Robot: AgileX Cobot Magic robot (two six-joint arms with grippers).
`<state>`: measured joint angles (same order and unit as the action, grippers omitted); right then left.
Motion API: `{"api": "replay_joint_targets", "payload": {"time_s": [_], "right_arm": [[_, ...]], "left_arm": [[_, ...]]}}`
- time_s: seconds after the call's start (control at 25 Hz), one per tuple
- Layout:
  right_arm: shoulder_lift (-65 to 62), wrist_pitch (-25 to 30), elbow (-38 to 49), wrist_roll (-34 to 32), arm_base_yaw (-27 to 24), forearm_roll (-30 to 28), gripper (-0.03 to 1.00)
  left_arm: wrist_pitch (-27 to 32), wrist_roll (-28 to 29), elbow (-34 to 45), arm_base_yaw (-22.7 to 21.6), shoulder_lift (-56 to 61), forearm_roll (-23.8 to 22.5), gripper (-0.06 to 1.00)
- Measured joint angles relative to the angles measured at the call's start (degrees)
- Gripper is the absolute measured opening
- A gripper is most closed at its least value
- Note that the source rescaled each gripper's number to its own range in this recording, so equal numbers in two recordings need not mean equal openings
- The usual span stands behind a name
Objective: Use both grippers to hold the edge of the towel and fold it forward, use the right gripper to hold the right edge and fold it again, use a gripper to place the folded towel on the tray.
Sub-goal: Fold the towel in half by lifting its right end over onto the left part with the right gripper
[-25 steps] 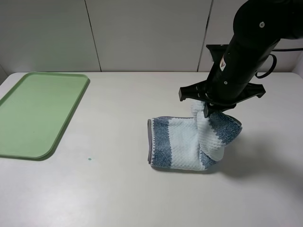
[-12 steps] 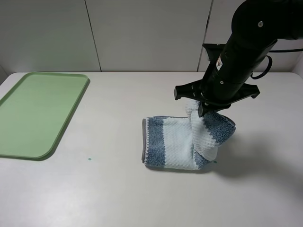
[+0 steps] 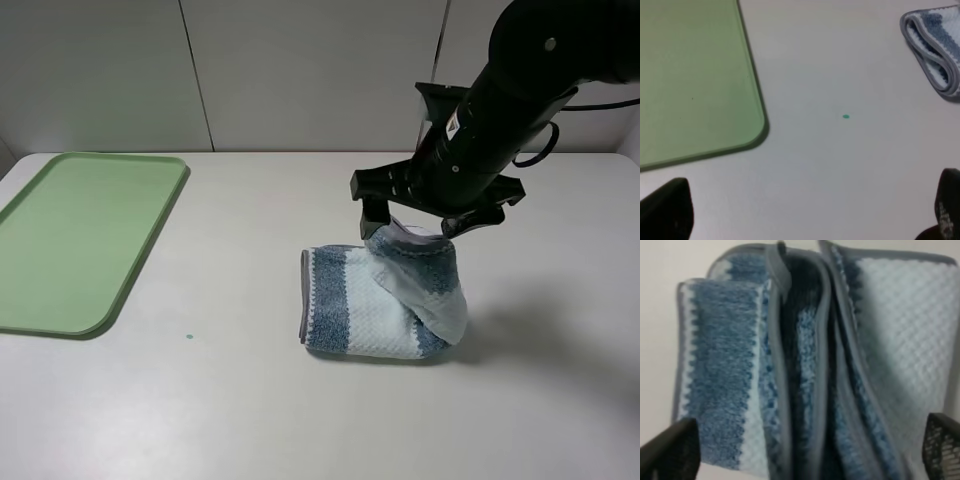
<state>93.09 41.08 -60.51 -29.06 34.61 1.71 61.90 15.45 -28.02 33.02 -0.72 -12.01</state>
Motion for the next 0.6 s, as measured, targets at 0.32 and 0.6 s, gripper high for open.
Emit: {"api": "replay_joint_targets", "payload": {"time_s": [0.32,0.6], "right_arm": [[-0.1,-2.5,0.0,0.7,0.0,2.7,1.0],[-3.3,-0.9,-1.6,0.9,0.0,3.6,1.0]], "left_arm": [[0.0,0.0,0.0,0.0,0.0,0.0,0.96],[0.0,0.0,0.0,0.0,0.0,0.0,0.96]]}}
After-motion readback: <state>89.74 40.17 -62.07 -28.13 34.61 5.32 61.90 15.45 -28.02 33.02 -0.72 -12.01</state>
